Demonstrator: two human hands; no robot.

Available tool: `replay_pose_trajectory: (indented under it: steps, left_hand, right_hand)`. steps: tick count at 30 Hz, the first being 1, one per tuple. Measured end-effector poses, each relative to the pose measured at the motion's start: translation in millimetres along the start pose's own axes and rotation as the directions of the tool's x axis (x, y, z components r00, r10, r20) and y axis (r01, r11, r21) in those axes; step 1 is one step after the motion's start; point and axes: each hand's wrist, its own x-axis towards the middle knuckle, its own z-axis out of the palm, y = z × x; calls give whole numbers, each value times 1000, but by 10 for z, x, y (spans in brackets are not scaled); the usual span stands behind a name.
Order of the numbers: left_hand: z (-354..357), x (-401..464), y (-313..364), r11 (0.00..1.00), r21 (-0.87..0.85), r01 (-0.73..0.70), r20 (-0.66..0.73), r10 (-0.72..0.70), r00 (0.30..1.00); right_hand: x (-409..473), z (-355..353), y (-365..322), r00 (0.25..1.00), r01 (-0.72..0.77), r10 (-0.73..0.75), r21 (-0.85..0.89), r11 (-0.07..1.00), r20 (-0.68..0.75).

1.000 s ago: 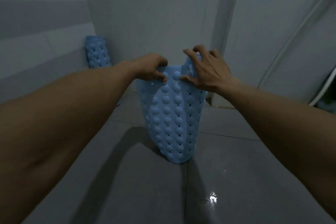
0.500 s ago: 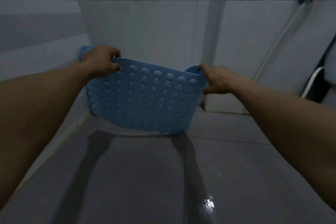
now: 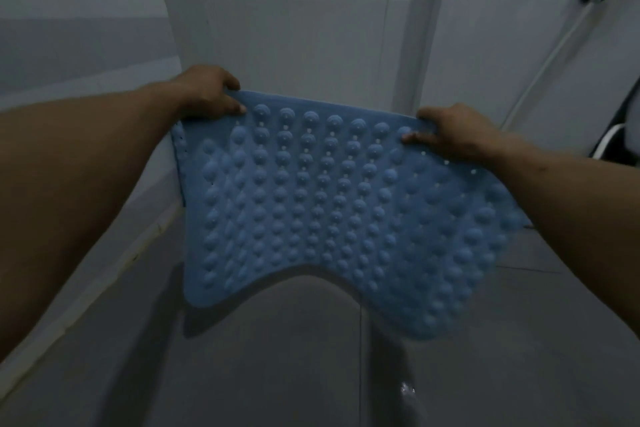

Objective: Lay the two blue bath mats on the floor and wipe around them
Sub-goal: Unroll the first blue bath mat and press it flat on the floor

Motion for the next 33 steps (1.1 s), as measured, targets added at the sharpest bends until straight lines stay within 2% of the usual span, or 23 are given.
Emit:
replay_pose_trajectory:
  steps: [2, 4, 7, 10, 13, 16, 19, 21, 25, 29, 30, 31, 33]
  left_hand:
    - [-73, 7, 98, 1000, 17, 2, 96, -3, 995]
    - [-107, 31, 186, 999, 48, -18, 221, 7, 975]
    - [-9, 67, 212, 995, 83, -58, 395, 21, 918]
    - [365, 75, 134, 993, 82, -80, 486, 30, 874]
    - [885, 86, 21, 991, 82, -110, 501, 54, 864]
    - [1379, 171, -29, 986, 110, -125, 503, 54, 863]
    - [1753, 321, -12, 948, 250, -195, 455, 62, 888]
    - [1926, 368, -10, 903, 368, -220, 398, 61, 915]
    - [2375, 376, -112, 822, 508, -256, 360, 68, 931]
    - [2824, 262, -263, 687, 645, -336, 337, 139, 931]
    - [2922, 217, -272, 684, 647, -337, 340, 137, 930]
    - [3022, 159, -269, 725, 608, -324, 358, 114, 927]
    - [3235, -18, -197, 861, 444, -248, 415, 48, 909]
  right_hand:
    - [-7, -124, -17, 992, -73, 69, 32, 997, 103]
    - [-22, -209, -41, 960, -127, 131, -31, 991, 247]
    - [-61, -138, -13, 912, -91, 134, -129, 987, 387]
    - [-137, 206, 51, 881, -75, 153, -187, 979, 447]
    - [-214, 668, 115, 875, -78, 158, -189, 979, 458]
    - [-260, 1173, 206, 909, -72, 147, -199, 977, 390]
    - [-228, 1571, 303, 942, -44, 130, -268, 962, 311]
    - [-208, 1743, 373, 951, -59, 127, -238, 969, 281]
    - [-319, 2102, 541, 911, -138, 152, -64, 988, 384]
    - [-754, 2495, 654, 893, -152, 142, -10, 988, 426]
    - [-902, 2593, 676, 892, -146, 138, -16, 989, 430]
    - [-1051, 2684, 684, 889, -139, 138, -31, 990, 436]
    - [-1333, 2827, 645, 877, -152, 155, -44, 987, 454]
